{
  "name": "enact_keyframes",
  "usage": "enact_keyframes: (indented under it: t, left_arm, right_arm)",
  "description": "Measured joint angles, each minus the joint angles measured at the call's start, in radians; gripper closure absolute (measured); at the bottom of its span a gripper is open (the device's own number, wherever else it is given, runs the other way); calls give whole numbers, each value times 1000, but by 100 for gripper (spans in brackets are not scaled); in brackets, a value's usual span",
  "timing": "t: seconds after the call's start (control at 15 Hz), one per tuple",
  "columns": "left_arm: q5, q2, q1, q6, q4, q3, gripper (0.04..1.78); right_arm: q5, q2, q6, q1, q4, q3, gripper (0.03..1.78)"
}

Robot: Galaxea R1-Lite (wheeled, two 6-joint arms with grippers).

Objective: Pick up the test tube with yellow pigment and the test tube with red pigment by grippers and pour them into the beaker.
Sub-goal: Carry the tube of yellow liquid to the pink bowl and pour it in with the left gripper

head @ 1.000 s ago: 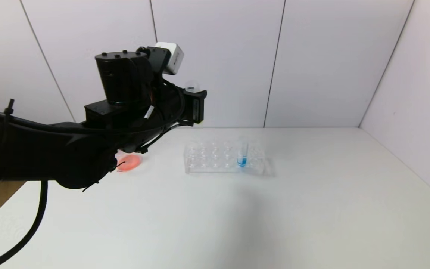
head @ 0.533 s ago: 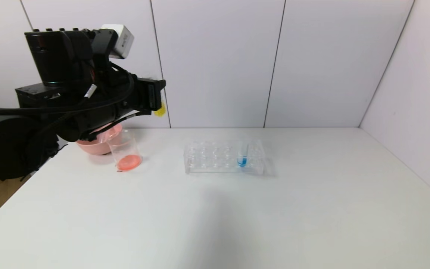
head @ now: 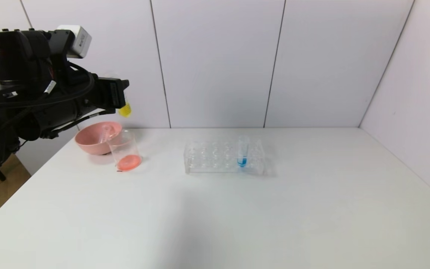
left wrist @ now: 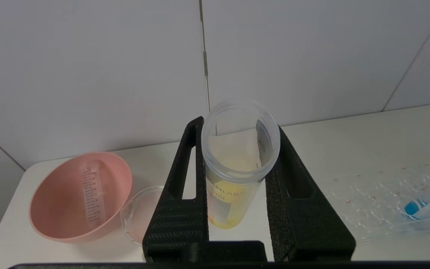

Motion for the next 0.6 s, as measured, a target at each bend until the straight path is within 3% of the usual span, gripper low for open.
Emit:
enact_keyframes:
  t: [0.6]
  left_arm:
    - [-18, 62, 205, -6, -1, -5, 137]
  right_arm:
    - [0, 0, 0, 0, 0, 0, 11]
